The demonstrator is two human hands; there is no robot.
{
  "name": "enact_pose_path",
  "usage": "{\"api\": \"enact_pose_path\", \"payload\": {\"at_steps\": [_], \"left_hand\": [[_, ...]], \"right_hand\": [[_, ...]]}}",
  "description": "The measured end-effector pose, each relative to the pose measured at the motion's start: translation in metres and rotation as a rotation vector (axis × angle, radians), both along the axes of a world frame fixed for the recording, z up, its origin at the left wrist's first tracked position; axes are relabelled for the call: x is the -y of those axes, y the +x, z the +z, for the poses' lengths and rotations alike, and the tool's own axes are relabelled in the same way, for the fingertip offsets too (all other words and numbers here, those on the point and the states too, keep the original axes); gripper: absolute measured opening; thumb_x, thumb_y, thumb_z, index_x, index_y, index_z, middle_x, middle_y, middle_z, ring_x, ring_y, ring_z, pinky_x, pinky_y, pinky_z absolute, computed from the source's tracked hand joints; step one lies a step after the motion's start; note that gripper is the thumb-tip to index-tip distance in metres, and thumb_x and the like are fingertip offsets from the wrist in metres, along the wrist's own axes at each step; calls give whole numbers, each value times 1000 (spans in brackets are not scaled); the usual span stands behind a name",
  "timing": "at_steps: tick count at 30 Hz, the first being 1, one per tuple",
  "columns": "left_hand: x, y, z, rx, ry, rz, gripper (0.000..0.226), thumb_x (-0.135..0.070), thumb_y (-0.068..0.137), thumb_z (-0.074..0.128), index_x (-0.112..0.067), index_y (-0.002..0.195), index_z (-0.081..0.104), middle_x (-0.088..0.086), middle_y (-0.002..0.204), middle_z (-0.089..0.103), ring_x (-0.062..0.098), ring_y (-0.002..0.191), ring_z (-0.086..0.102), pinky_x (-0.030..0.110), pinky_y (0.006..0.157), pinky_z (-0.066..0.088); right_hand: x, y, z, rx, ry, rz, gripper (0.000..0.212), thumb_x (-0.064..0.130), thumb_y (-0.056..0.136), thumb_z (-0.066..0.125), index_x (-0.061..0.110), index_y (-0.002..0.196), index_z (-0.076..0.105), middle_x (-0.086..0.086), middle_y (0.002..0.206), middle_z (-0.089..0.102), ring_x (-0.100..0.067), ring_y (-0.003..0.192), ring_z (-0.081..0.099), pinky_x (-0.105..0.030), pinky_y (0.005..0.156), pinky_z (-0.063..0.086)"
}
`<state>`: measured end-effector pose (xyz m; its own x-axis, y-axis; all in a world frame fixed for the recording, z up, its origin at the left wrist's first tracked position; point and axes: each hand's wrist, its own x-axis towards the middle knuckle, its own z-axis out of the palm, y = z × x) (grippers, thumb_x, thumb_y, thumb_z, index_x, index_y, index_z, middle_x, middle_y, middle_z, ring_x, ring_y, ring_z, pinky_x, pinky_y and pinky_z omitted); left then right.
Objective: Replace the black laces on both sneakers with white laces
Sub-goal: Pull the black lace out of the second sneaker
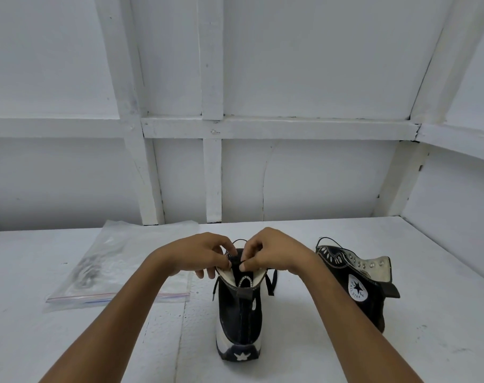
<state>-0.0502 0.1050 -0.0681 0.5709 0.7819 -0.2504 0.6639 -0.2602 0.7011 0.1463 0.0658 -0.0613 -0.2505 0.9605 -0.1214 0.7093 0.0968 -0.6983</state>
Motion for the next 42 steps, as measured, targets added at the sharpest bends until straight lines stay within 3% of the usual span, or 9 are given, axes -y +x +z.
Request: {"api": "enact_pose_path", "payload": {"at_steps": [7, 10, 13, 18, 26, 31, 34, 38, 42], "left_hand": [[3, -4, -3, 27, -13, 26, 23, -17, 92, 60, -25, 113, 63, -1, 92, 70, 9, 68, 65, 24, 61, 49], [4, -5, -4, 19, -11, 30, 23, -17, 93, 59, -24, 114, 64, -1, 91, 69, 9, 68, 65, 23, 60, 49], [5, -5, -4, 14, -9, 36, 23, -18, 93, 59, -24, 115, 64, -2, 91, 68, 9, 67, 64, 24, 60, 49], [7, -4, -2, 2, 4, 38, 23, -17, 94, 59, -24, 115, 64, -2, 92, 68, 10, 68, 64, 23, 60, 49], [9, -3, -1, -25, 39, 28, 24, -18, 94, 58, -23, 117, 63, -3, 91, 68, 9, 67, 65, 23, 59, 49], [9, -2, -2, -29, 41, 26, 24, -18, 95, 57, -23, 117, 63, -2, 92, 68, 10, 68, 65, 23, 60, 49], [9, -2, -4, -15, 29, 30, 21, -18, 94, 58, -24, 113, 63, -3, 90, 67, 11, 68, 65, 24, 59, 48], [9, -3, -4, -17, 22, 28, 22, -19, 95, 57, -25, 115, 63, -4, 90, 67, 10, 68, 65, 24, 60, 49], [7, -2, -3, -35, 31, 17, 22, -19, 95, 57, -24, 116, 63, -3, 92, 68, 10, 69, 65, 24, 60, 49]], "right_hand": [[-2, 2, 4, -767, -25, -105, 18, 7, 95, 57, 11, 77, 53, -12, 97, 75, -24, 88, 70, -37, 83, 54], [0, 3, 12, -1060, -104, -187, 21, 7, 96, 48, 9, 75, 47, -17, 72, 64, -32, 58, 62, -41, 67, 56], [-2, 7, 12, -863, 3, -302, 21, 13, 97, 54, 12, 77, 48, -3, 57, 42, -16, 43, 37, -27, 48, 38], [-6, 12, 2, -663, 147, -456, 8, 15, 94, 57, 14, 87, 54, 1, 63, 47, -13, 46, 37, -24, 46, 31], [-7, 26, -15, -602, 273, -693, 12, 10, 95, 48, 14, 106, 52, -3, 77, 62, -16, 58, 57, -26, 52, 45], [-8, 35, -19, -630, 365, -780, 11, 17, 98, 50, 24, 93, 56, 8, 83, 73, -19, 90, 67, -44, 81, 57], [-6, 35, -17, -611, 412, -835, 7, 15, 95, 55, 21, 97, 59, 3, 99, 72, -7, 78, 62, -29, 74, 53], [-4, 37, -17, -478, 321, -765, 37, 12, 90, 59, 16, 127, 54, 7, 114, 54, 0, 73, 50, -24, 73, 39], [0, 35, -19, -377, 293, -707, 15, 21, 87, 65, 16, 101, 65, 5, 100, 65, -15, 89, 61, -27, 77, 44]]}}
